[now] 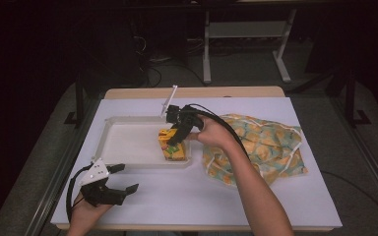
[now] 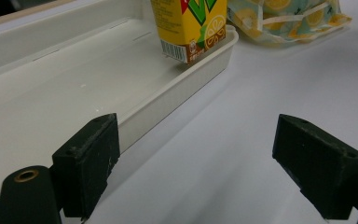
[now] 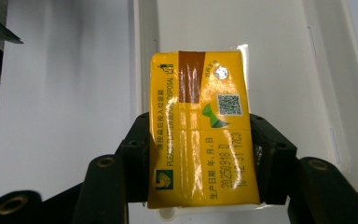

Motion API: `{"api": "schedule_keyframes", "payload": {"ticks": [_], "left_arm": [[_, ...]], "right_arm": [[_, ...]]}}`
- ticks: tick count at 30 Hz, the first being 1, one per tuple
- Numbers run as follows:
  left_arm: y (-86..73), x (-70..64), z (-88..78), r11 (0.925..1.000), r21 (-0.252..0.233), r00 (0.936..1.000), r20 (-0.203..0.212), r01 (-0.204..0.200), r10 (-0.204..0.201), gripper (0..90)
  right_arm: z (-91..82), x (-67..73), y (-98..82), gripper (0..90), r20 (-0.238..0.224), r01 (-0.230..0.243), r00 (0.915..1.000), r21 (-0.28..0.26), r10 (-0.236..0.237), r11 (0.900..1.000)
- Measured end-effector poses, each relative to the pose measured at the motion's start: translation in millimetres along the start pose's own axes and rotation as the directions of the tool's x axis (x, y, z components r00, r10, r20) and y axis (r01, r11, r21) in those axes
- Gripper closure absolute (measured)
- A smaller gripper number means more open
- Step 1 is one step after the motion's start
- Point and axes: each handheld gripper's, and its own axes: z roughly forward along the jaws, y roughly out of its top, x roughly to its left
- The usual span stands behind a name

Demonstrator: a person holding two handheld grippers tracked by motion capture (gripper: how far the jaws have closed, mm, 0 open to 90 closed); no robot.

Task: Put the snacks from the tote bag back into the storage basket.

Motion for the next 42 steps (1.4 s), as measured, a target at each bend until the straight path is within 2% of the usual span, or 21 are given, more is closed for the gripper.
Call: {"api": "schedule_keyframes", "payload": {"ticks": [24,31,42], "left_arm": [[0.4,-0.3,0.0,1.0,-0.003,1.0,0.007,-0.002,0.002,14.3],[0.8,-0.8,1.7,1.0,-0.002,1.0,0.006,0.0,0.0,14.3],[2.6,-0.6,3.9,0.9999,0.005,0.9998,0.013,-0.013,0.013,13.7]], "right_arm": [[17.1,-1.7,-9.9,48.1,0.015,-0.004,0.9999,-0.016,0.004,1.0],[18.8,-1.8,-18.9,47.8,0.001,-0.013,0.9999,-0.051,0.013,0.999],[18.7,-0.6,-20.8,47.3,0.003,-0.003,1.0,-0.05,0.003,0.999]]}}
